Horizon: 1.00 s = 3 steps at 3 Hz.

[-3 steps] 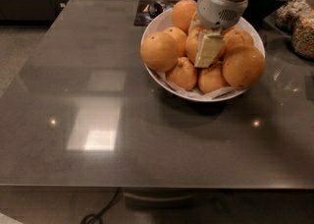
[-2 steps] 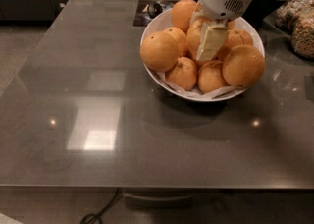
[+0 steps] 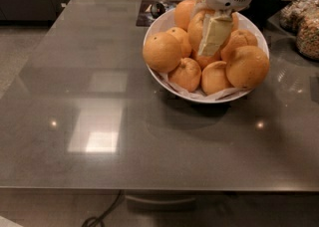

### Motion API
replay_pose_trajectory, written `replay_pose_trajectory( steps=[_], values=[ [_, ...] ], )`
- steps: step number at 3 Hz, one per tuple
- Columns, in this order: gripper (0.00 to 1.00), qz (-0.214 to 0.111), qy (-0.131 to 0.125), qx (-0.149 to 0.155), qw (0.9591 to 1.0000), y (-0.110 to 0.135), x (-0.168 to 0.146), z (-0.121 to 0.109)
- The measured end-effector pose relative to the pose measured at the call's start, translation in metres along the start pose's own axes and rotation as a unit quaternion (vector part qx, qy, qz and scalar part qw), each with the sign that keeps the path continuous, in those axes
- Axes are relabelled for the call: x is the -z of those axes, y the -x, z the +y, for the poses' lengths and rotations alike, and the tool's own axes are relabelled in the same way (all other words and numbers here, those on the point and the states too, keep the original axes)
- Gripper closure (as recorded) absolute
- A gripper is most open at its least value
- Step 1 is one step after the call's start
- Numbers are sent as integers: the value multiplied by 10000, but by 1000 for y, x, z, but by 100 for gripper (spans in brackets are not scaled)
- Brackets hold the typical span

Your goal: Pick orange from white bowl

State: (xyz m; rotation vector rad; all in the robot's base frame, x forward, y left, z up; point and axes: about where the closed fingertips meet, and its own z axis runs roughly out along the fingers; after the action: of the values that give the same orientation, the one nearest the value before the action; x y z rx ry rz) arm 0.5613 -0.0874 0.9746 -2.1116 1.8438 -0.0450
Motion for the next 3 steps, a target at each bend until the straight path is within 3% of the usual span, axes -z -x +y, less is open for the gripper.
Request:
replay_pose_trajectory(
  steps=[1, 3],
  values=[
    [100, -118, -109, 223, 9996, 20, 44, 18],
    [100, -295, -216, 346, 9987, 41, 60, 31]
  ],
)
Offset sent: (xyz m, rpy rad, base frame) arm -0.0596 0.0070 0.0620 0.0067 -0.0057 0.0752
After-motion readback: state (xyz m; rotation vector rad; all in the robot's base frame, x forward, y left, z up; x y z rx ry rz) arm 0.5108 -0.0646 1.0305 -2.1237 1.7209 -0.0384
